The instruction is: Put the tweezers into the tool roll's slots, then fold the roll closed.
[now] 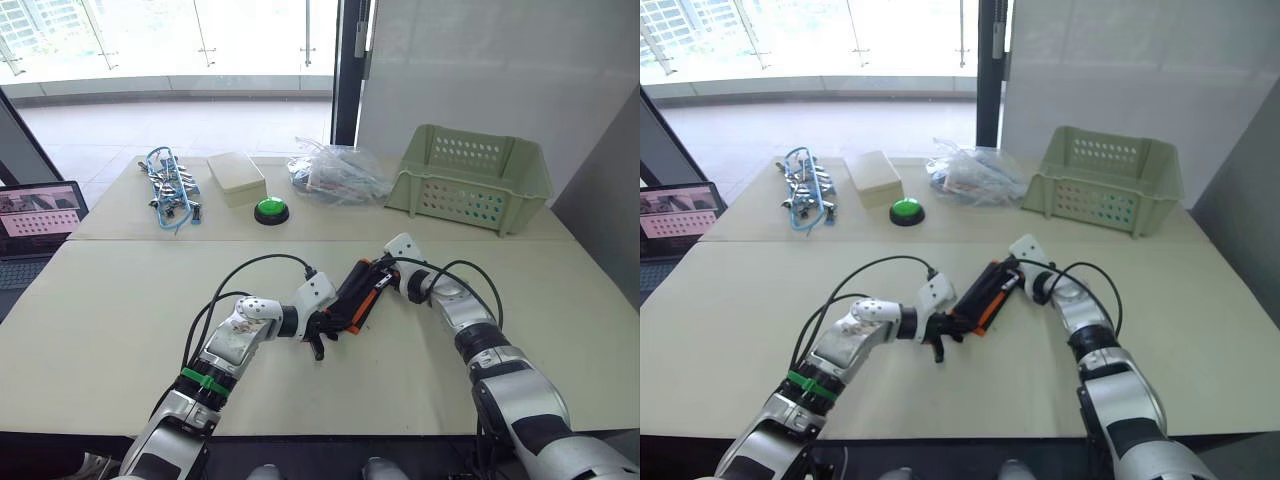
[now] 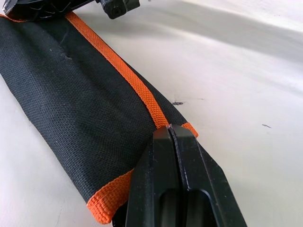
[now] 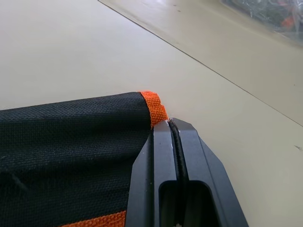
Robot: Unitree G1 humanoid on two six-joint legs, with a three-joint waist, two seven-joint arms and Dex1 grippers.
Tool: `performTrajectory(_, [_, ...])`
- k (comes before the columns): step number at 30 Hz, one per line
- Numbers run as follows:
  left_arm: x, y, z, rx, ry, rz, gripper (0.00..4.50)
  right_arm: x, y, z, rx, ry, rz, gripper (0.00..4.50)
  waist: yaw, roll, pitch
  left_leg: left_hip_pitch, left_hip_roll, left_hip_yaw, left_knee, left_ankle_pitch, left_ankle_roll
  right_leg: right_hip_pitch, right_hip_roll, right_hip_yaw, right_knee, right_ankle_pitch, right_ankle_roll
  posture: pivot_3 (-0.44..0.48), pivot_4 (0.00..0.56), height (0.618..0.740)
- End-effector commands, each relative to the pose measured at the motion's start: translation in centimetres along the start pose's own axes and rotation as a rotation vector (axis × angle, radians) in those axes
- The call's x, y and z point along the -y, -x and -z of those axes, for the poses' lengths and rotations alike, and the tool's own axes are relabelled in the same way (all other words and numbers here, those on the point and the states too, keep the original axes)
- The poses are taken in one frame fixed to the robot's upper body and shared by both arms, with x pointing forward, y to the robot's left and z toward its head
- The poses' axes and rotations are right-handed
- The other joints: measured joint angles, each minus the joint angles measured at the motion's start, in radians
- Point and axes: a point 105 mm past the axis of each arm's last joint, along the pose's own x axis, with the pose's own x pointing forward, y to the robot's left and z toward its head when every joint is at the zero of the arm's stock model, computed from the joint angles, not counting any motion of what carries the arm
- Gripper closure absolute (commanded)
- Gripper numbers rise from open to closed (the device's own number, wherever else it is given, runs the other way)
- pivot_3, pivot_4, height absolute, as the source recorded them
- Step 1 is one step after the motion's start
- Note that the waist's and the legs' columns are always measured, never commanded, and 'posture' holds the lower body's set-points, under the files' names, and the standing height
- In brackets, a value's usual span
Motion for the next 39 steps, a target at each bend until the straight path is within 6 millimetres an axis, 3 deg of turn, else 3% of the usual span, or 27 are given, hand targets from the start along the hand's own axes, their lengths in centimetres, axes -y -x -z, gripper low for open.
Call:
performTrajectory(1, [0.1,0.3,1.3,-0.02,0.034,-0.002,4.47,-0.4,0.5,1.3,0.031,-0.091,-0.016,4.5,-0.001,0.0,0.0,0.0,0.0,0.0,-0.001,0.0,0.0,0.0,0.0,0.0,-0.001,0.0,0.0,0.0,0.15,0.74])
performTrajectory(5, [0.1,2.0,-1.8,0.161,0.026,-0.015,4.47,1.7,2.0,-3.1,0.291,-0.196,-0.008,4.5,-0.004,0.001,0.001,-0.004,0.0,0.0,-0.004,0.0,0.0,-0.006,0.0,0.001,-0.001,0.0,0.0,0.0,0.15,0.74])
performTrajectory(9, [-1.6,5.1,-3.7,0.272,0.037,-0.142,4.47,2.1,4.4,-4.4,0.357,-0.136,-0.095,4.5,-0.004,0.002,0.001,-0.035,0.0,-0.001,0.001,0.004,-0.007,-0.04,0.0,0.001,0.01,0.002,-0.003,0.0,0.15,0.74])
performTrajectory(10, [-1.8,5.9,-3.5,0.272,0.035,-0.159,4.22,2.3,5.0,-4.3,0.355,-0.119,-0.108,4.5,-0.004,0.002,0.002,-0.044,0.0,-0.001,0.006,0.005,-0.007,-0.048,0.0,0.001,0.012,0.002,-0.003,0.0,0.15,0.74])
performTrajectory(12, [-2.2,8.1,-3.0,0.275,0.033,-0.201,3.63,3.1,6.5,-3.9,0.337,-0.092,-0.11,4.5,-0.007,0.002,0.002,-0.048,-0.001,-0.001,0.007,0.005,-0.007,-0.052,-0.001,0.001,0.019,0.002,-0.003,0.0,0.15,0.74])
performTrajectory(16, [-3.3,12.7,-1.4,0.262,0.007,-0.355,2.31,4.0,8.6,-2.7,0.28,-0.05,-0.113,3.29,-0.008,0.003,0.003,-0.048,-0.001,0.0,0.006,0.004,-0.006,-0.052,-0.001,0.002,0.014,0.002,-0.003,0.0,0.15,0.74])
performTrajectory(19, [-3.7,16.6,0.9,0.221,0.001,-0.489,1.33,4.9,10.4,-1.7,0.239,-0.035,-0.105,2.27,-0.008,0.004,0.004,-0.047,0.0,0.0,0.005,0.004,-0.006,-0.051,0.0,0.002,0.011,0.002,-0.003,0.0,0.15,0.74])
performTrajectory(23, [-2.7,21.0,4.7,0.118,0.026,-0.623,0.01,6.0,12.8,0.1,0.173,-0.02,-0.08,0.89,-0.003,0.005,0.005,-0.047,0.0,0.001,0.005,0.004,-0.006,-0.051,-0.001,0.002,0.01,0.002,-0.003,0.0,0.15,0.74])
performTrajectory(26, [-1.8,23.9,6.6,0.07,0.077,-0.684,0.0,6.5,14.2,1.1,0.14,-0.018,-0.07,0.03,0.002,0.005,0.005,-0.047,0.0,0.002,0.005,0.004,-0.006,-0.05,-0.001,0.002,0.009,0.002,-0.003,0.0,0.15,0.74])
performTrajectory(28, [-1.2,26.6,8.5,0.027,0.11,-0.747,0.0,7.3,15.3,1.4,0.138,-0.038,-0.051,0.03,0.002,0.005,0.006,-0.046,0.0,0.002,0.005,0.004,-0.006,-0.049,-0.001,0.001,0.009,0.002,-0.003,0.0,0.15,0.74])
performTrajectory(30, [-0.5,28.1,9.7,-0.007,0.135,-0.778,0.0,7.9,16.1,1.6,0.136,-0.077,-0.029,0.03,0.004,0.006,0.007,-0.045,0.0,0.002,0.005,0.004,-0.006,-0.048,-0.001,0.001,0.009,0.002,-0.003,0.0,0.15,0.74])
performTrajectory(35, [0.4,31.1,11.8,-0.062,0.174,-0.889,0.0,7.5,17.1,2.3,0.106,-0.113,-0.045,0.03,0.005,0.006,0.007,-0.042,0.001,0.002,0.005,0.004,-0.006,-0.044,-0.001,0.001,0.008,0.002,-0.003,0.0,0.15,0.74])
performTrajectory(39, [0.2,32.1,11.9,-0.054,0.202,-0.918,0.0,7.0,17.6,2.8,0.076,-0.129,-0.07,0.03,0.004,0.006,0.007,-0.042,0.001,0.002,0.005,0.004,-0.006,-0.044,-0.001,0.001,0.008,0.002,-0.003,0.0,0.15,0.74])
